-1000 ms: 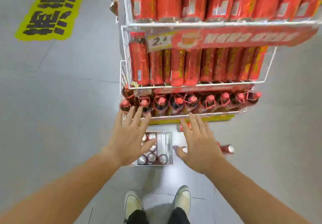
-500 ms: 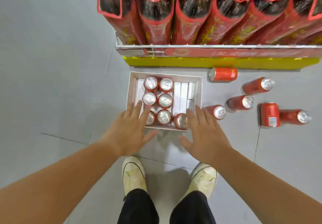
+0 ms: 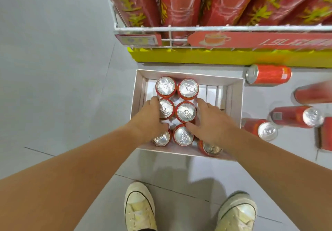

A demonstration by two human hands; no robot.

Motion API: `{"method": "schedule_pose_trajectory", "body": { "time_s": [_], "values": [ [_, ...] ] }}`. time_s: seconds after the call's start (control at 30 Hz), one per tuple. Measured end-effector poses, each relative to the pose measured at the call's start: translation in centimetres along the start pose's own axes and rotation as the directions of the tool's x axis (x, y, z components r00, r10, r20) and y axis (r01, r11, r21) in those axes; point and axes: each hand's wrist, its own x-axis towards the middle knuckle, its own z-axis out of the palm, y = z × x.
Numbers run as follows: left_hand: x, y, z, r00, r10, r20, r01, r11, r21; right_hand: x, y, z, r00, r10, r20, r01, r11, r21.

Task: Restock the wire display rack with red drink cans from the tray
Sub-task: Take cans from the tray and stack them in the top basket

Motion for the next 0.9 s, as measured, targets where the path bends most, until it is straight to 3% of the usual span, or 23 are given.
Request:
{"method": "schedule_pose_trajectory", "body": {
  "time_s": [0.13,0.43,0.63,0.8,0.9],
  "values": [
    [1.3,-0.3,0.8,0.995,-0.030,-0.094,0.017,0.990,-0.137,1.3,-0.8,1.2,0.995,0.094,-0.040,-0.080,0.956,0.281],
    [0.7,-0.6,-0.1,0.984,-0.041,-0.175,-0.009,0.962,-0.273,0.7,-0.5,1.1,0.978,0.117,-0.172,-0.008,0.849,0.528],
    [-2.2,1.2,-3.3,0.993,-0.040,-0.114,-0.010,0.913,-0.407,-2.3,-0.1,-2.7,0.973,0.180,-0.146,-0.021,0.698,0.716],
    [-5.4,3.3,-7.1,0.991,0.005,-0.130,-0.086,0.778,-0.622,-6.5,-1.2,-8.3,0.978,0.113,-0.173,0.087,0.538,0.838],
    [-8.0,5.6,-10.1,0.989,0.017,-0.144,-0.114,0.702,-0.703,-9.9,-2.3,-12.4,0.974,0.073,-0.213,0.146,0.516,0.844]
  ]
}}
